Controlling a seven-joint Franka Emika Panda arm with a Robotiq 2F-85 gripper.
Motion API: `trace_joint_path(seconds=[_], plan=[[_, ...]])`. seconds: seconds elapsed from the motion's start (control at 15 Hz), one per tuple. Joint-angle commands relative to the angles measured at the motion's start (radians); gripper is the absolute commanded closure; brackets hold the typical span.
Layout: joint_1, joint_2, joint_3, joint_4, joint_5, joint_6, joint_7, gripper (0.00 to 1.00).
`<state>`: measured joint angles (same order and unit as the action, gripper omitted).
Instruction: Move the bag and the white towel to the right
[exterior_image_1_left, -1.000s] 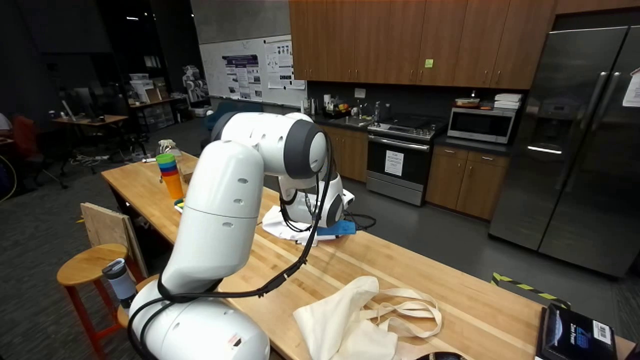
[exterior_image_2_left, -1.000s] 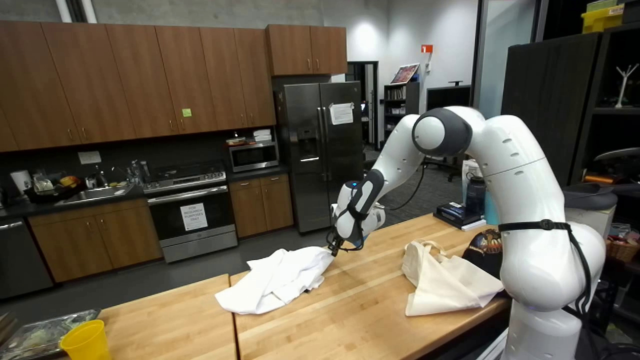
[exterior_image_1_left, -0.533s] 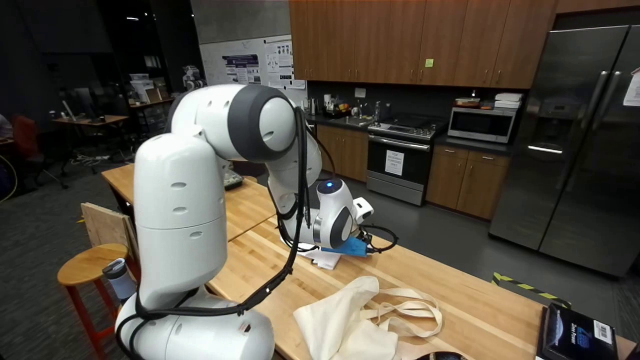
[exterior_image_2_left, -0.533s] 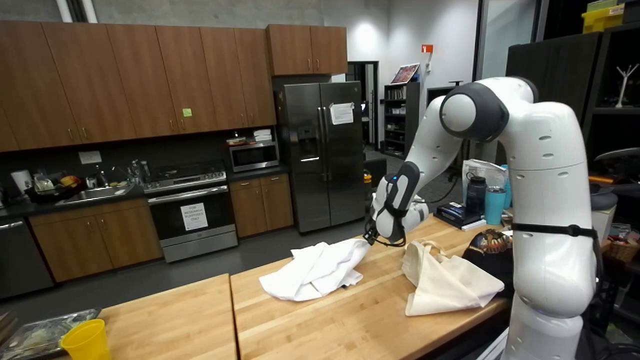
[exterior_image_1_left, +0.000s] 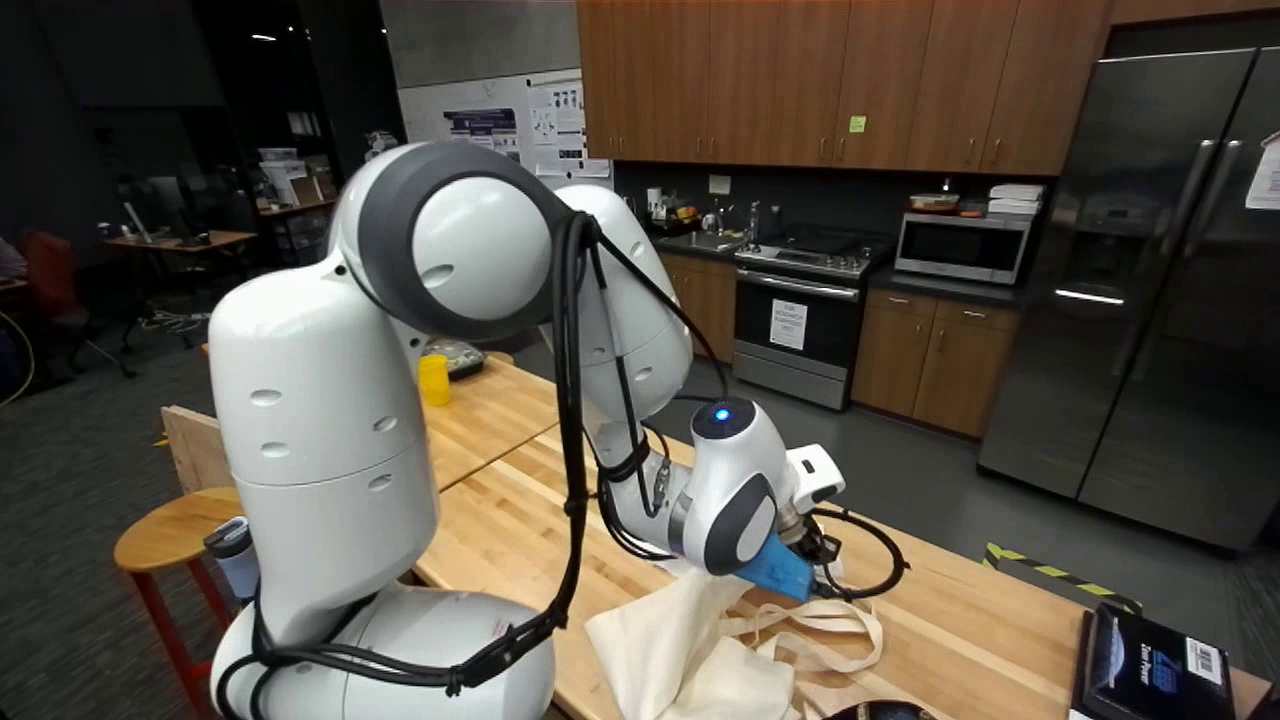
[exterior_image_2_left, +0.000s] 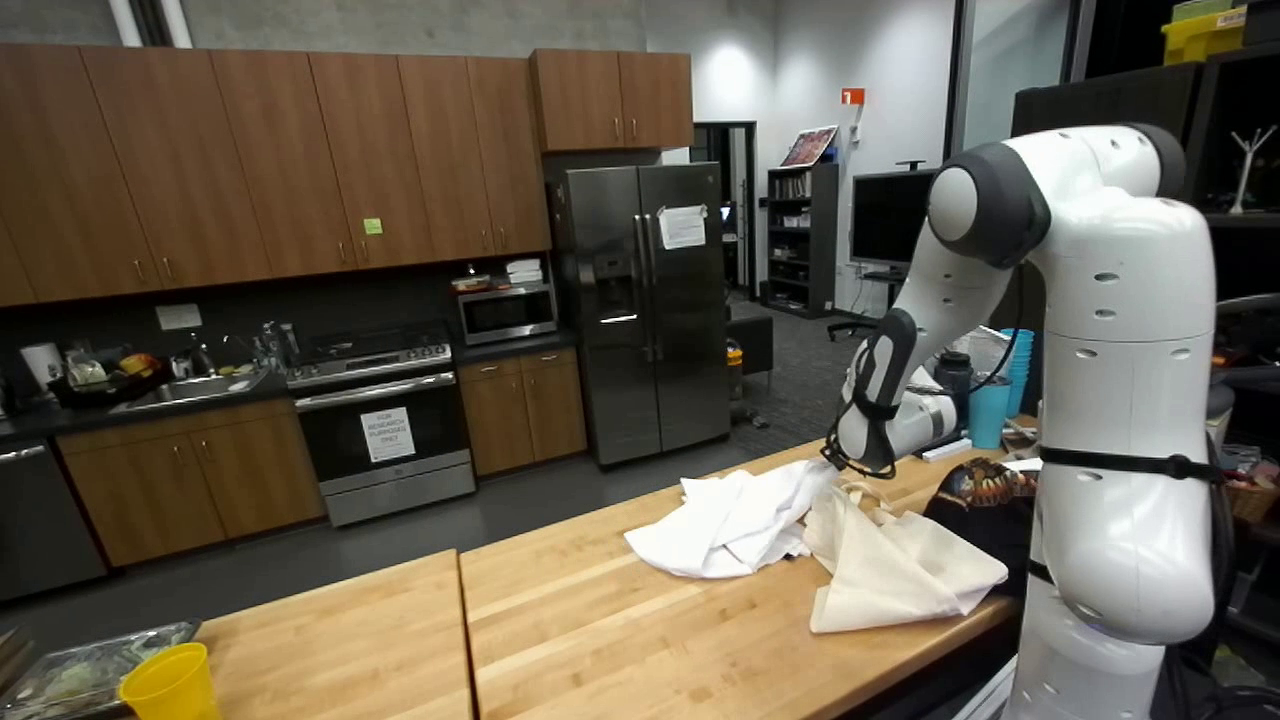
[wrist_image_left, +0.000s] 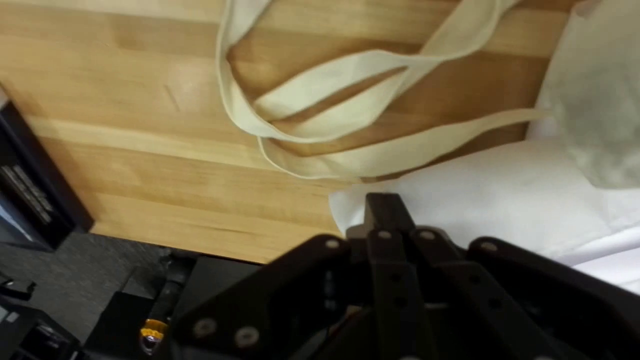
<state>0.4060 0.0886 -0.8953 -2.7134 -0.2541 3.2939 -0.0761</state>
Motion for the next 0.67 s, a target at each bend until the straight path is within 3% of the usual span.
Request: trace_joint_path(seconds=[0.0, 0.07, 0.2, 0.27, 0.33, 0.47, 0.53, 0.6], plan=[[0.082, -0.027, -0.160, -0.092, 0.004, 0.055, -0.066, 1.00], [0.099, -0.032, -0.193, -0.116, 0.002, 0.055, -0.092, 1.00], [0.084, -0.084, -0.195, -0.078, -0.097, -0.053, -0.080, 1.00], [0.080, -0.134, -0.191, -0.075, -0.159, -0.130, -0.086, 0.74], [0.067, -0.026, -0.164, -0.069, -0.091, -0.035, -0.054, 0.98], [0.069, -0.066, -0.165, -0.063, -0.134, -0.096, -0.055, 0.88], [-0.115, -0.079, 0.027, -0.064, -0.090, -0.103, -0.099, 0.82], [0.069, -0.093, -0.168, -0.065, -0.139, -0.111, -0.065, 0.75]])
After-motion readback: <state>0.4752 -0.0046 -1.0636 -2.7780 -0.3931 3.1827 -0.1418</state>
